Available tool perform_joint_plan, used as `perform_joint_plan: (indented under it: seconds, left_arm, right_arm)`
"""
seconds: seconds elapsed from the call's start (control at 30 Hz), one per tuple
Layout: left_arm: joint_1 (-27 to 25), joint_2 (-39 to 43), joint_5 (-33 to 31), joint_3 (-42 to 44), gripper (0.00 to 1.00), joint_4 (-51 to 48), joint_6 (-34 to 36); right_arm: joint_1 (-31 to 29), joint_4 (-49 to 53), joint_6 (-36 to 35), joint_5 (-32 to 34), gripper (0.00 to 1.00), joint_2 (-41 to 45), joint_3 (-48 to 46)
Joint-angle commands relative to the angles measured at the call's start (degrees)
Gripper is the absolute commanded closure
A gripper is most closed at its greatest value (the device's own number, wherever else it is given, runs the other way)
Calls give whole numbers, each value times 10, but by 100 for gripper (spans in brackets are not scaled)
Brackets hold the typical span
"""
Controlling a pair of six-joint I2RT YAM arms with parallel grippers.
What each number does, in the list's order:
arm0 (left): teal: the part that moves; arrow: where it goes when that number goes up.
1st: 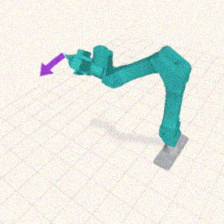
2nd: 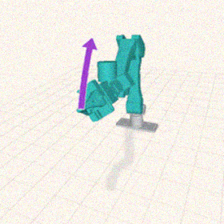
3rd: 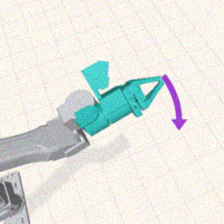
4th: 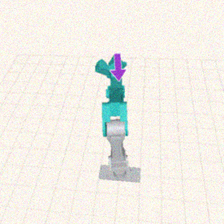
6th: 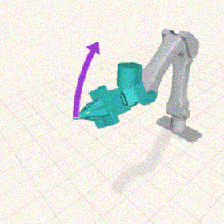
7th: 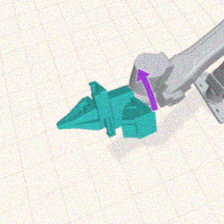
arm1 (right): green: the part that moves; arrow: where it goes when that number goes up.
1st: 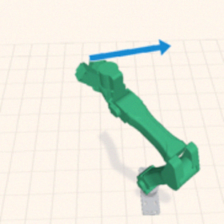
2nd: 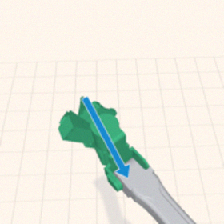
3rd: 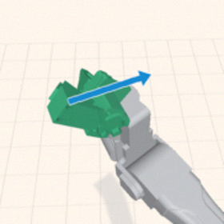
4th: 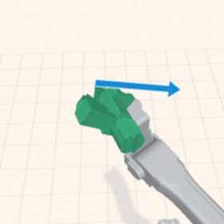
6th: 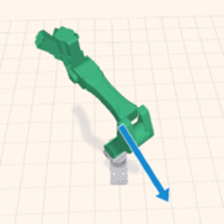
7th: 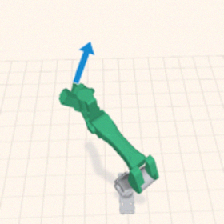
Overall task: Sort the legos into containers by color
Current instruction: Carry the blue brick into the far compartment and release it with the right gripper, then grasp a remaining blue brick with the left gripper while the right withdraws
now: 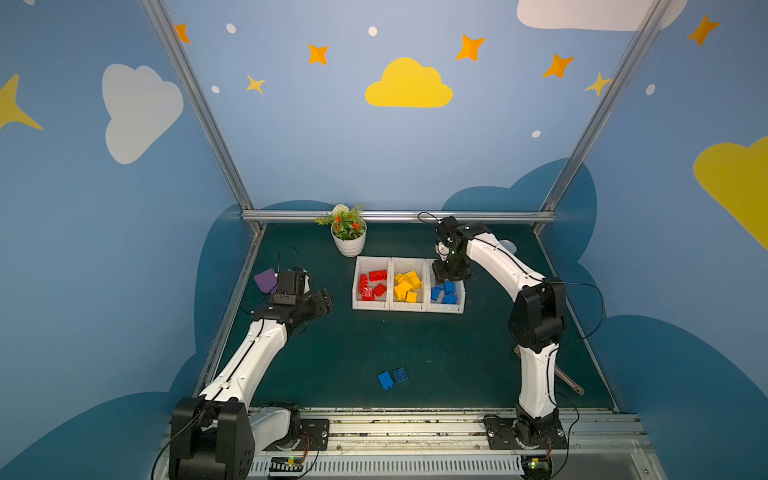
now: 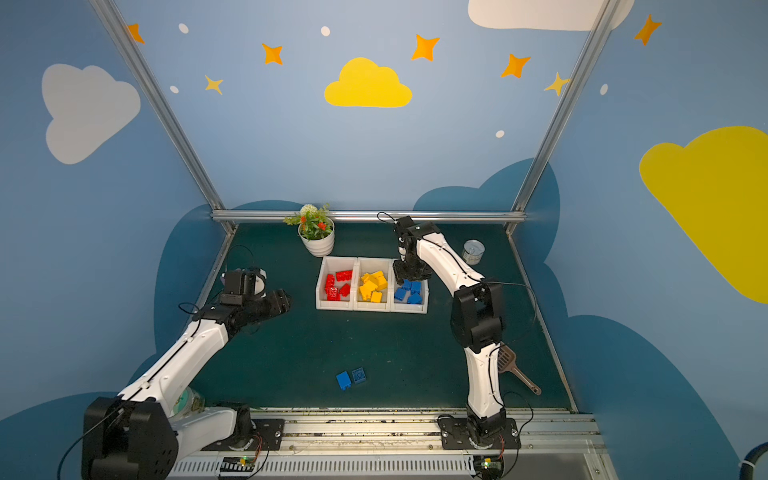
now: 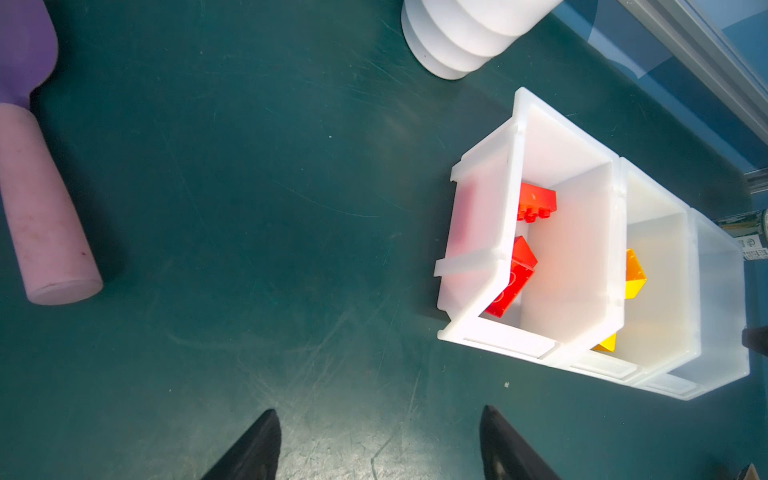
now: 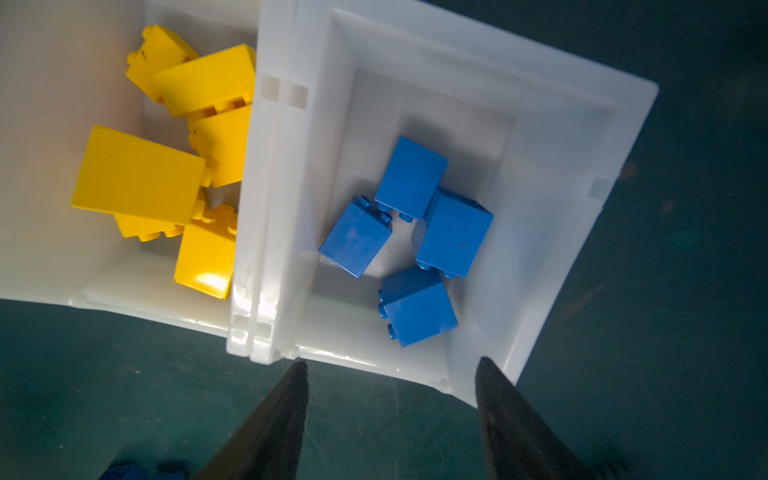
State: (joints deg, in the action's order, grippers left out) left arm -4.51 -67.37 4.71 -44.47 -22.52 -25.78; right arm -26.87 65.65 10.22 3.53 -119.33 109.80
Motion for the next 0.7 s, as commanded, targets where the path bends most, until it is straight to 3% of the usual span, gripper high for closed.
perform_joint_plan:
  seconds: [0.0, 0.43, 0.67]
  left_arm:
    - [-1, 8, 10, 4, 24, 5, 3]
    - [-61, 12, -6, -1, 25, -21, 34]
    - [-132, 0, -26, -19, 24, -40, 111]
  right_arm:
    - [1, 0, 4, -7, 35, 15, -6]
    - [6, -12, 17, -29, 35, 29, -29]
    - [21, -36, 37, -64, 35, 57, -52]
